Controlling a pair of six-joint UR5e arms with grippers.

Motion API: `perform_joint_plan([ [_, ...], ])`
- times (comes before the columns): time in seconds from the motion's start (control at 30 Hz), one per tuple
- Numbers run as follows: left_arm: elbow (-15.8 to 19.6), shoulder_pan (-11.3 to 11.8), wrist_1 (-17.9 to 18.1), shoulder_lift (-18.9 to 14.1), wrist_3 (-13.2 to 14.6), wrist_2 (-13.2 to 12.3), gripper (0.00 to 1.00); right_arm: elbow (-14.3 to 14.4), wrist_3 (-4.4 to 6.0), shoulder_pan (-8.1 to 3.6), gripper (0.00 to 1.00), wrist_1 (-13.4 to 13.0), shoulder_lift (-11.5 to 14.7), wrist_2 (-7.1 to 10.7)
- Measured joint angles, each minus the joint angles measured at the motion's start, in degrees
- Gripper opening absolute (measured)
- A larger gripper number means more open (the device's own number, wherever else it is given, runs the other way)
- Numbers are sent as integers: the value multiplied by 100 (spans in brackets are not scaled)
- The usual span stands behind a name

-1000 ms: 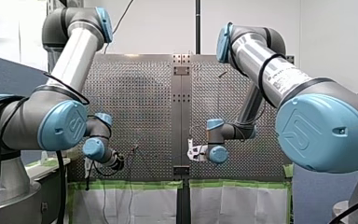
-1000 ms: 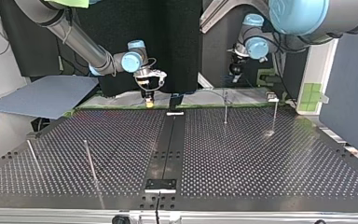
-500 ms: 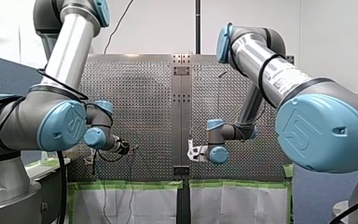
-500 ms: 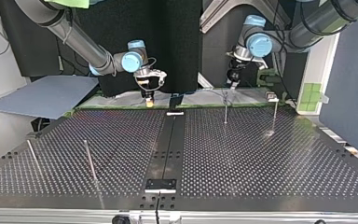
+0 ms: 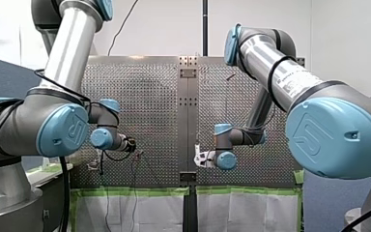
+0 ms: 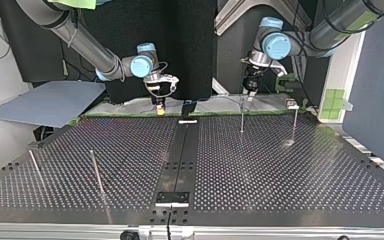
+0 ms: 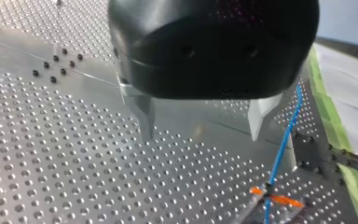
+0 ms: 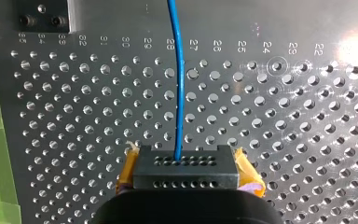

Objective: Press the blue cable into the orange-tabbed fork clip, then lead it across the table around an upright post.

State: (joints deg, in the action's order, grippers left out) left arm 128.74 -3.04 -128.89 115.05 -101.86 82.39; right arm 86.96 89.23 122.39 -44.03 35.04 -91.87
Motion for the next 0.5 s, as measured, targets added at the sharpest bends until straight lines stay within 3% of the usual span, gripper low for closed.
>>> perform_joint_plan([
  [0.2,0,-71,236,282,98,296,100,-1,-7,0,0,10,0,1],
  [0.5,-1,-116,536,764,140,507,100,0,-39,0,0,56,-7,1],
])
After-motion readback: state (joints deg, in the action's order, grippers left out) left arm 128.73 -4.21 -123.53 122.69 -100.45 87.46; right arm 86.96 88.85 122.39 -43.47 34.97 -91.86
